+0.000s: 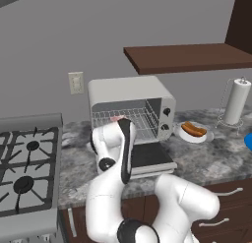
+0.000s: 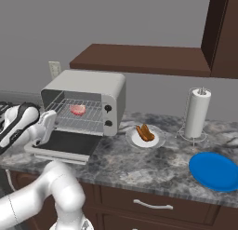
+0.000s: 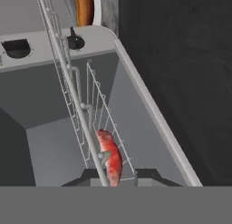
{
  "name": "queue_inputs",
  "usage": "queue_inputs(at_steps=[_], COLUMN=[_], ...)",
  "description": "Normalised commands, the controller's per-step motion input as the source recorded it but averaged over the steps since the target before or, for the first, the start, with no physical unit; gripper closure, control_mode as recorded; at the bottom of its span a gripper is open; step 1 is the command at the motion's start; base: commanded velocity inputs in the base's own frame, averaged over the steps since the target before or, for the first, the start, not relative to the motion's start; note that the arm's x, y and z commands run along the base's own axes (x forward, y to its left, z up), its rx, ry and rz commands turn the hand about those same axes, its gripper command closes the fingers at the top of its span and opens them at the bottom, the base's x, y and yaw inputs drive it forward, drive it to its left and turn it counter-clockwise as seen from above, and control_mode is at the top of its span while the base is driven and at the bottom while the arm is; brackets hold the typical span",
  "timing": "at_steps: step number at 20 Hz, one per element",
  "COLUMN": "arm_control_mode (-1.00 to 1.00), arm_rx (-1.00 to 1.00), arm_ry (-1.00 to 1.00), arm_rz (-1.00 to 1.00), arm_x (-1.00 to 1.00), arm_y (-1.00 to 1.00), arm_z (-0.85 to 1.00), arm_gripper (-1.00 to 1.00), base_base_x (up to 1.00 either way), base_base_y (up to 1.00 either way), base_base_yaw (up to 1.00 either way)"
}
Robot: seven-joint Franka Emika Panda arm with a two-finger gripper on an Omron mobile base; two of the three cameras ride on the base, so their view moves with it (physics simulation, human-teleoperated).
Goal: Open the toaster oven door. Place the hotdog bun on the top rack in the toaster oven and place the steak on the bottom rack.
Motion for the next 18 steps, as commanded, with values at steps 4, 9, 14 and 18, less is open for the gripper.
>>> queue_inputs(at_steps=[4,9,14,18], arm_control_mode=[-1.00,-1.00,-1.00,-1.00], arm_rx=[0.00,0.00,0.00,0.00], arm_ry=[0.20,0.19,0.11,0.08], arm_rz=[-0.16,-0.17,-0.20,-0.18], arm_x=[-0.60,-0.49,-0.19,-0.28], arm_y=[0.00,0.00,0.00,-0.02], arm_z=[-0.02,0.00,0.10,0.29], arm_gripper=[1.00,1.00,-1.00,-1.00], base_base_x=[0.00,0.00,0.00,0.00], base_base_y=[0.00,0.00,0.00,0.00], base_base_yaw=[0.00,0.00,0.00,0.00])
